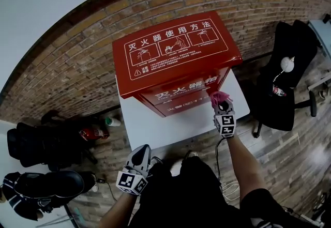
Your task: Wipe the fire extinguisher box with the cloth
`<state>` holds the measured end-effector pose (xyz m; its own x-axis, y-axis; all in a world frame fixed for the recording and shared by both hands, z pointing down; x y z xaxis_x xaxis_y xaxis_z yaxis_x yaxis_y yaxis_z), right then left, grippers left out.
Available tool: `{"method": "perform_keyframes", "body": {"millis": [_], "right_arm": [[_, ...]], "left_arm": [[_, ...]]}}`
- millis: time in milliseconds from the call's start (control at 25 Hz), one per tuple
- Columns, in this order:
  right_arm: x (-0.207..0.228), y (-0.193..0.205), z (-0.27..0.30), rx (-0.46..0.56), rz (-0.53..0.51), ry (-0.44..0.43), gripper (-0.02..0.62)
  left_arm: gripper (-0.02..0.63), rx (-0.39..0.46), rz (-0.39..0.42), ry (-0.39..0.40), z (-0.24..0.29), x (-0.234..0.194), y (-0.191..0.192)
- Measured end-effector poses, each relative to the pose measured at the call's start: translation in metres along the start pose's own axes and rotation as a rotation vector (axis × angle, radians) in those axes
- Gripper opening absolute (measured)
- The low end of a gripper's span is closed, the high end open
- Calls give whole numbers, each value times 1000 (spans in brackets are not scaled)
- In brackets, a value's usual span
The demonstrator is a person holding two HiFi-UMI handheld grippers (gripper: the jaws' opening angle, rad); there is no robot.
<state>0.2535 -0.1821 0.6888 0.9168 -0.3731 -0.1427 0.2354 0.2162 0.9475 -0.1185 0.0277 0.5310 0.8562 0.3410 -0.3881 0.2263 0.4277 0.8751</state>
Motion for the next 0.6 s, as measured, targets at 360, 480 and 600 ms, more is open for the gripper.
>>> {"method": "perform_keyframes", "body": {"millis": [360,480,600], "right_arm": [[-6,42,14,-68,22,9,61],[-8,53,18,-80,22,17,61],[-11,62,21,-77,26,26,61]], "left_arm": [[17,32,-14,-19,-4,-15,17],[17,39,-16,-31,-9,-22,24],[17,46,-16,-43,-15,-29,32]]}}
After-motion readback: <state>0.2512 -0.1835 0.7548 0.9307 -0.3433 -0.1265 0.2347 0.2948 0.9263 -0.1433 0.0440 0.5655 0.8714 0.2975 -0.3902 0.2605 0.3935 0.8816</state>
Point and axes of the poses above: the fingertips, and each gripper's own axes: z forward along the fingers, x to its right, y out of its underside, the point moved 8 cm from there along -z, backward along the fingers, and after that the axes turned 9 degrees about -z, right-handed, at the moved point
